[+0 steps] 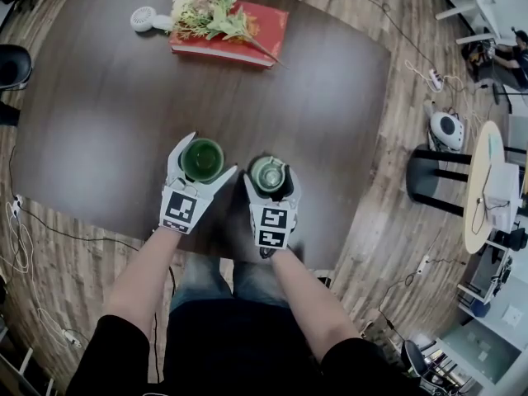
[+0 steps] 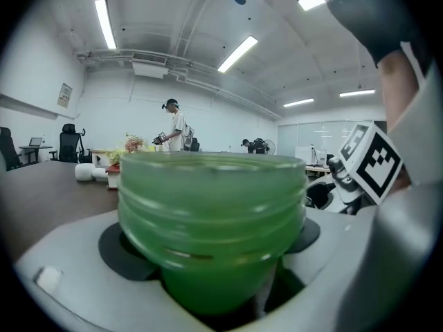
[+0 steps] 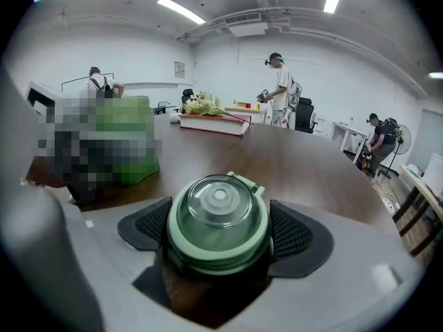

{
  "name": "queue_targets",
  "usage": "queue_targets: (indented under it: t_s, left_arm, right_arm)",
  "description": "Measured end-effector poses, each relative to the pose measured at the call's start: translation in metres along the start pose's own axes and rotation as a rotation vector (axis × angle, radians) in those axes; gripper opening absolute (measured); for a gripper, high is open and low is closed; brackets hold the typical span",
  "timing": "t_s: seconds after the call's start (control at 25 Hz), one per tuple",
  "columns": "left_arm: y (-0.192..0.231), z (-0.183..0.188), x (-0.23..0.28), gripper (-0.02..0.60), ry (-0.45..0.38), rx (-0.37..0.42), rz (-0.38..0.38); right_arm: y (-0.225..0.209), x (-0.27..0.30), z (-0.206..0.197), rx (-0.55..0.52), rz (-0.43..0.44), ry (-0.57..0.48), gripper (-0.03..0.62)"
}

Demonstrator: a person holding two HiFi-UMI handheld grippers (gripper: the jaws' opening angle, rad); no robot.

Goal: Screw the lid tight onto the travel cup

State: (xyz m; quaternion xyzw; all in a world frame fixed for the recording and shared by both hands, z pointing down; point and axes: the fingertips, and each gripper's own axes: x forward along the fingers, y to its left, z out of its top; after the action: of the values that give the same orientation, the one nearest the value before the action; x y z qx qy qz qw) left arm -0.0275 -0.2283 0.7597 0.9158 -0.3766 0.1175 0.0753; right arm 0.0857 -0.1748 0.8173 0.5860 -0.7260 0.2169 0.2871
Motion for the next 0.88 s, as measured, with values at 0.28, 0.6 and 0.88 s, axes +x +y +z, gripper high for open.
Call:
queue_targets:
  t_s: [0.28,0.6,0.88]
  left_arm:
    - [-0.005,0.014,-0.004,0.434,0.061,0.002,-0.105]
    - [-0.058,0.092,-0.026,0.436,0.181,0.058,-0.355]
    - [-0.129,0.176,-0.050,0.436,0.216,0.122,-0.563]
  right_arm:
    - [-0.010,-0.027,0.024,-0.035,0.140,-0.039,0.451]
    - [0.013,-0.147,0.171,-0.236,0.594,-0.226,0.453]
    - [0.063,-0.246,0.257,-0.449,0.930,-0.227,0.453]
